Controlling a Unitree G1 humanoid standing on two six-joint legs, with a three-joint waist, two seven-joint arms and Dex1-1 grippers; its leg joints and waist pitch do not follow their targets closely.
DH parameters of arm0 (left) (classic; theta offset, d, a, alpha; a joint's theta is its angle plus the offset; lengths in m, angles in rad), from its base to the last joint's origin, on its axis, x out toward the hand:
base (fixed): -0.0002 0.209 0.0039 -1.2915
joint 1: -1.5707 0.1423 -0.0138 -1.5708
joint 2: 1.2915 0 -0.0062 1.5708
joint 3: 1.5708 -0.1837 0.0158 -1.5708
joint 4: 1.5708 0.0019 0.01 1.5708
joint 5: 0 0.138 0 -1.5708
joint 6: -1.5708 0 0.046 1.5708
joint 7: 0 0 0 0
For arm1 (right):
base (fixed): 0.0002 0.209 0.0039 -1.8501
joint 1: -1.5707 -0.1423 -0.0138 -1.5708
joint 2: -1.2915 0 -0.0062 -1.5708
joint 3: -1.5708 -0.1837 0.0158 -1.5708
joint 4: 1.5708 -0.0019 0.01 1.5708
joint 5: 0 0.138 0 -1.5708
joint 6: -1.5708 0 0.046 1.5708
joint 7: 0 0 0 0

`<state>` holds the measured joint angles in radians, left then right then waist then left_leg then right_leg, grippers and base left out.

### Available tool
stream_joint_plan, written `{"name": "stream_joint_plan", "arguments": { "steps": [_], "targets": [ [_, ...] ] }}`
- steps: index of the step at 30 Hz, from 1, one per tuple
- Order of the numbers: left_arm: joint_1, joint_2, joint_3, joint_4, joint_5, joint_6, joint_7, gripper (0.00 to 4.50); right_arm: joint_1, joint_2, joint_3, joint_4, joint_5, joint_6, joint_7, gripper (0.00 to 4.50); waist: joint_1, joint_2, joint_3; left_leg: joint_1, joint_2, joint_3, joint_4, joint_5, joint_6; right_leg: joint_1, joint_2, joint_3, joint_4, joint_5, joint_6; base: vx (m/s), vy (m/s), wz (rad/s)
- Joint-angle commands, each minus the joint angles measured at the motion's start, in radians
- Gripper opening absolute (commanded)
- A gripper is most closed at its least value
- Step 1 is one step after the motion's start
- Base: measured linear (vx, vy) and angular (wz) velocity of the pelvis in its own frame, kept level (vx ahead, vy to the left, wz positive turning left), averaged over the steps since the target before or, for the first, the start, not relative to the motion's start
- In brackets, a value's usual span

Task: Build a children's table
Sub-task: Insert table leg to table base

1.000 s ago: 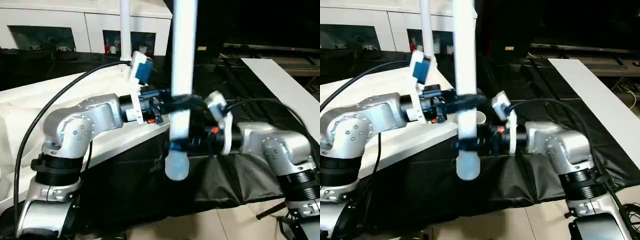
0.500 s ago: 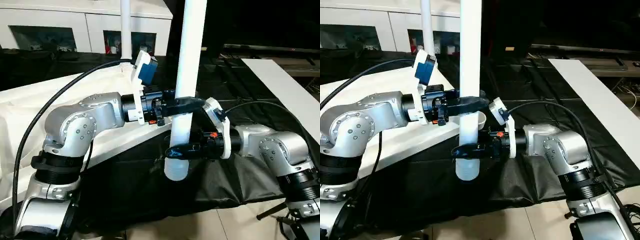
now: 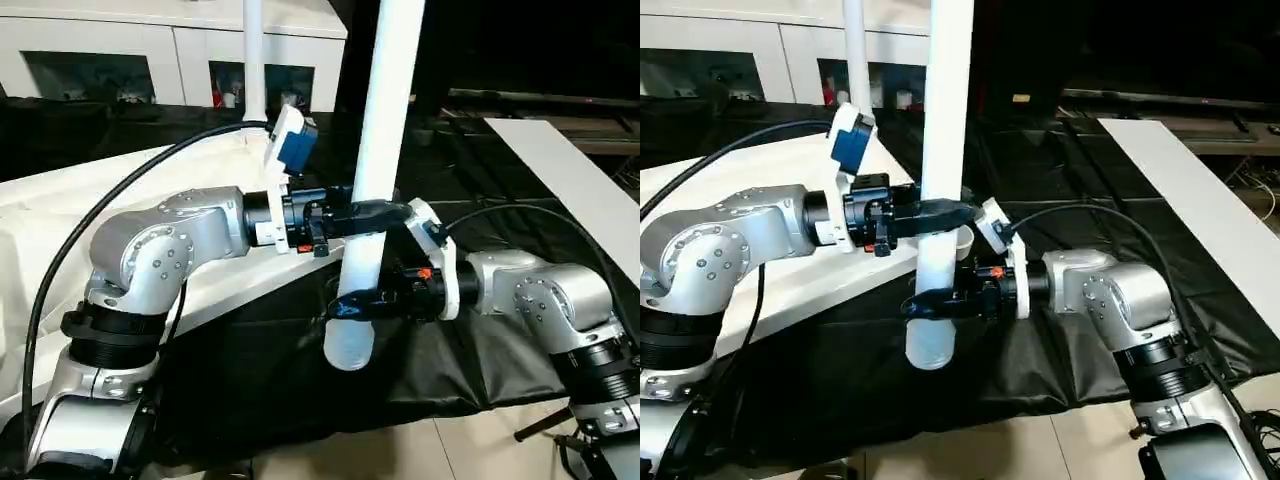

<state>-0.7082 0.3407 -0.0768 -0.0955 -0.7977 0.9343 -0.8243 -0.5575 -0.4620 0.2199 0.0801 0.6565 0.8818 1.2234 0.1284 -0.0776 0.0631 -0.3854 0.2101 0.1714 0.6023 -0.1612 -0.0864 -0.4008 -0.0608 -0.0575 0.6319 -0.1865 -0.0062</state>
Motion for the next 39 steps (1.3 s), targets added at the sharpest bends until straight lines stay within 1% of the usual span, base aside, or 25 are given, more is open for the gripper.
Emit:
{"name": "stream_joint_plan", "arguments": {
  "steps": [1, 3, 4, 5, 7, 9, 10, 12, 15, 17, 18, 19, 20, 21, 23, 26, 27, 29, 30, 32, 33, 35, 36, 37, 39],
  "targets": [
    [-0.016, 0.012, -0.036, -0.026, 0.067, -0.043, 0.011, 1.82, -0.016, -0.005, -0.011, -0.004, -0.002, 0.001, 0.006, 2.09, 0.003, 0.006, -0.076, 0.021, 0.02, 0.0, -0.066, -0.149, -0.043, 0.052, -0.07, 0.04, -0.069, -0.169, -0.165, 0.0, 0.0, 0.0],
    [-0.015, 0.015, -0.033, -0.024, 0.065, -0.031, 0.019, 1.82, -0.014, -0.003, -0.014, -0.003, -0.006, -0.007, -0.002, 2.07, 0.003, 0.005, -0.075, 0.02, 0.02, 0.0, -0.066, -0.149, -0.044, 0.051, -0.07, 0.041, -0.069, -0.171, -0.161, 0.0, 0.0, 0.0],
    [-0.013, 0.019, -0.028, -0.021, 0.059, -0.015, 0.025, 2.38, -0.012, 0.001, -0.02, -0.003, -0.01, -0.015, -0.012, 2.07, 0.004, 0.007, -0.076, 0.021, 0.019, 0.0, -0.066, -0.148, -0.046, 0.051, -0.069, 0.04, -0.068, -0.167, -0.161, 0.0, 0.0, 0.0],
    [-0.011, 0.016, -0.019, -0.015, 0.055, -0.009, 0.035, 2.52, -0.009, 0.006, -0.027, -0.002, -0.011, -0.021, -0.023, 2.07, 0.005, 0.007, -0.076, 0.022, 0.019, 0.0, -0.066, -0.152, -0.047, 0.05, -0.07, 0.041, -0.068, -0.17, -0.162, 0.0, 0.0, 0.0],
    [-0.002, 0.017, -0.002, -0.008, 0.043, 0.005, 0.045, 2.52, -0.003, 0.02, -0.045, -0.001, -0.015, -0.037, -0.052, 2.06, 0.005, 0.007, -0.075, 0.022, 0.019, 0.0, -0.066, -0.158, -0.046, 0.048, -0.069, 0.041, -0.068, -0.173, -0.163, 0.0, 0.0, 0.0],
    [0.004, 0.017, 0.008, -0.007, 0.042, 0.006, 0.054, 2.73, 0.0, 0.029, -0.057, 0.0, -0.018, -0.049, -0.073, 1.96, 0.008, 0.008, -0.076, 0.023, 0.02, 0.0, -0.066, -0.157, -0.05, 0.048, -0.07, 0.04, -0.069, -0.182, -0.159, 0.0, 0.0, 0.0],
    [0.015, 0.014, 0.026, -0.006, 0.025, 0.018, 0.06, 2.89, 0.003, 0.05, -0.084, 0.009, -0.026, -0.07, -0.123, 1.92, 0.008, 0.009, -0.076, 0.023, 0.02, 0.0, -0.066, -0.157, -0.053, 0.047, -0.07, 0.041, -0.068, -0.177, -0.16, 0.0, 0.0, 0.0],
    [0.018, 0.013, 0.031, -0.005, 0.021, 0.021, 0.063, 2.95, 0.003, 0.056, -0.093, 0.013, -0.029, -0.077, -0.139, 1.9, 0.009, 0.009, -0.077, 0.025, 0.019, 0.0, -0.066, -0.158, -0.058, 0.047, -0.07, 0.04, -0.067, -0.179, -0.162, 0.0, 0.0, 0.0],
    [0.033, -0.006, 0.068, 0.01, 0.016, 0.002, 0.093, 3.22, 0.008, 0.089, -0.15, 0.026, -0.05, -0.116, -0.235, 1.88, 0.01, 0.011, -0.077, 0.025, 0.018, 0.0, -0.067, -0.164, -0.063, 0.046, -0.069, 0.04, -0.067, -0.173, -0.163, 0.0, 0.0, 0.0],
    [0.034, -0.019, 0.088, 0.028, 0.041, -0.022, 0.141, 3.39, 0.014, 0.091, -0.16, 0.025, -0.079, -0.145, -0.278, 1.88, 0.013, 0.014, -0.076, 0.027, 0.018, 0.0, -0.068, -0.174, -0.069, 0.046, -0.068, 0.04, -0.07, -0.177, -0.155, 0.0, 0.0, 0.0],
    [0.043, -0.012, 0.091, 0.039, 0.079, -0.045, 0.173, 3.37, 0.012, 0.097, -0.18, 0.049, -0.113, -0.172, -0.347, 1.88, 0.013, 0.023, -0.076, 0.027, 0.018, -0.001, -0.068, -0.179, -0.073, 0.045, -0.067, 0.041, -0.069, -0.18, -0.153, 0.0, 0.0, 0.0],
    [0.043, -0.012, 0.091, 0.039, 0.079, -0.045, 0.173, 3.37, 0.012, 0.097, -0.18, 0.049, -0.113, -0.172, -0.347, 1.88, 0.011, 0.02, -0.075, 0.025, 0.019, -0.002, -0.071, -0.183, -0.077, 0.045, -0.068, 0.04, -0.072, -0.187, -0.145, 0.0, 0.0, 0.0],
    [0.049, -0.005, 0.091, 0.046, 0.106, -0.06, 0.192, 3.67, 0.011, 0.102, -0.194, 0.066, -0.135, -0.189, -0.395, 1.88, 0.01, 0.016, -0.077, 0.026, 0.016, -0.002, -0.07, -0.191, -0.078, 0.048, -0.067, 0.039, -0.072, -0.2, -0.138, 0.0, 0.0, 0.0],
    [0.068, 0.006, 0.096, 0.047, 0.134, -0.066, 0.224, 3.67, 0.013, 0.103, -0.207, 0.089, -0.174, -0.229, -0.459, 1.88, 0.007, 0.016, -0.076, 0.024, 0.016, -0.002, -0.071, -0.189, -0.08, 0.048, -0.067, 0.039, -0.074, -0.211, -0.129, 0.0, 0.0, 0.0],
    [0.102, 0.016, 0.102, 0.05, 0.215, -0.105, 0.312, 3.67, 0.017, 0.115, -0.242, 0.109, -0.204, -0.268, -0.547, 1.88, 0.004, 0.021, -0.076, 0.024, 0.018, -0.004, -0.072, -0.189, -0.088, 0.046, -0.068, 0.04, -0.076, -0.212, -0.118, 0.0, 0.0, 0.0],
    [0.204, 0.011, 0.133, 0.045, 0.416, -0.266, 0.539, 3.67, 0.044, 0.136, -0.303, 0.086, -0.277, -0.329, -0.736, 1.88, -0.003, 0.017, -0.079, 0.023, 0.017, -0.004, -0.072, -0.175, -0.088, 0.05, -0.063, 0.04, -0.074, -0.193, -0.088, 0.0, 0.0, 0.0],
    [0.221, 0.013, 0.134, 0.039, 0.444, -0.274, 0.576, 3.67, 0.053, 0.143, -0.314, 0.069, -0.287, -0.337, -0.763, 1.88, -0.006, 0.016, -0.079, 0.023, 0.018, -0.005, -0.072, -0.173, -0.085, 0.048, -0.061, 0.04, -0.073, -0.181, -0.081, 0.0, 0.0, 0.0],
    [0.259, 0.011, 0.142, 0.022, 0.481, -0.297, 0.619, 3.67, 0.074, 0.159, -0.333, 0.026, -0.31, -0.342, -0.818, 1.88, -0.011, 0.017, -0.079, 0.025, 0.016, -0.004, -0.071, -0.18, -0.078, 0.046, -0.06, 0.039, -0.072, -0.179, -0.088, 0.0, 0.0, 0.0],
    [0.305, -0.032, 0.194, -0.014, 0.452, -0.289, 0.645, 3.67, 0.106, 0.177, -0.341, -0.029, -0.328, -0.321, -0.859, 1.88, -0.013, 0.015, -0.078, 0.023, 0.016, -0.004, -0.071, -0.175, -0.071, 0.046, -0.06, 0.039, -0.072, -0.17, -0.092, 0.0, 0.0, 0.0],
    [0.346, -0.058, 0.216, -0.048, 0.439, -0.302, 0.652, 3.67, 0.136, 0.197, -0.345, -0.071, -0.33, -0.31, -0.885, 1.88, -0.019, 0.016, -0.076, 0.02, 0.02, -0.004, -0.072, -0.165, -0.066, 0.047, -0.062, 0.041, -0.069, -0.133, -0.112, 0.0, 0.0, 0.0],
    [0.379, -0.086, 0.233, -0.071, 0.436, -0.353, 0.653, 3.67, 0.159, 0.217, -0.35, -0.1, -0.328, -0.309, -0.904, 1.88, -0.02, 0.018, -0.077, 0.023, 0.017, -0.004, -0.072, -0.189, -0.062, 0.043, -0.059, 0.039, -0.071, -0.16, -0.111, 0.0, 0.0, 0.0],
    [0.408, -0.115, 0.237, -0.094, 0.431, -0.361, 0.672, 3.67, 0.183, 0.239, -0.346, -0.111, -0.328, -0.334, -0.919, 1.88, -0.022, 0.019, -0.072, 0.026, 0.017, -0.002, -0.074, -0.241, -0.059, 0.038, -0.061, 0.041, -0.083, -0.231, -0.099, 0.0, 0.0, 0.0],
    [0.427, -0.128, 0.219, -0.102, 0.459, -0.394, 0.696, 3.67, 0.203, 0.254, -0.333, -0.112, -0.333, -0.367, -0.925, 1.88, -0.024, 0.019, -0.069, 0.026, 0.017, -0.004, -0.076, -0.27, -0.06, 0.035, -0.062, 0.041, -0.088, -0.271, -0.089, 0.0, 0.0, 0.0],
    [0.452, -0.141, 0.172, -0.1, 0.514, -0.448, 0.735, 3.67, 0.229, 0.27, -0.293, -0.105, -0.369, -0.415, -0.953, 1.88, -0.024, 0.019, -0.068, 0.025, 0.02, -0.005, -0.078, -0.29, -0.06, 0.032, -0.062, 0.042, -0.095, -0.297, -0.075, 0.0, 0.0, 0.0],
    [0.452, -0.141, 0.172, -0.1, 0.514, -0.448, 0.735, 3.67, 0.229, 0.27, -0.293, -0.105, -0.369, -0.415, -0.953, 1.88, -0.026, 0.017, -0.067, 0.026, 0.016, -0.007, -0.078, -0.314, -0.059, 0.031, -0.061, 0.041, -0.098, -0.346, -0.053, 0.0, 0.0, 0.0]
  ]
}}
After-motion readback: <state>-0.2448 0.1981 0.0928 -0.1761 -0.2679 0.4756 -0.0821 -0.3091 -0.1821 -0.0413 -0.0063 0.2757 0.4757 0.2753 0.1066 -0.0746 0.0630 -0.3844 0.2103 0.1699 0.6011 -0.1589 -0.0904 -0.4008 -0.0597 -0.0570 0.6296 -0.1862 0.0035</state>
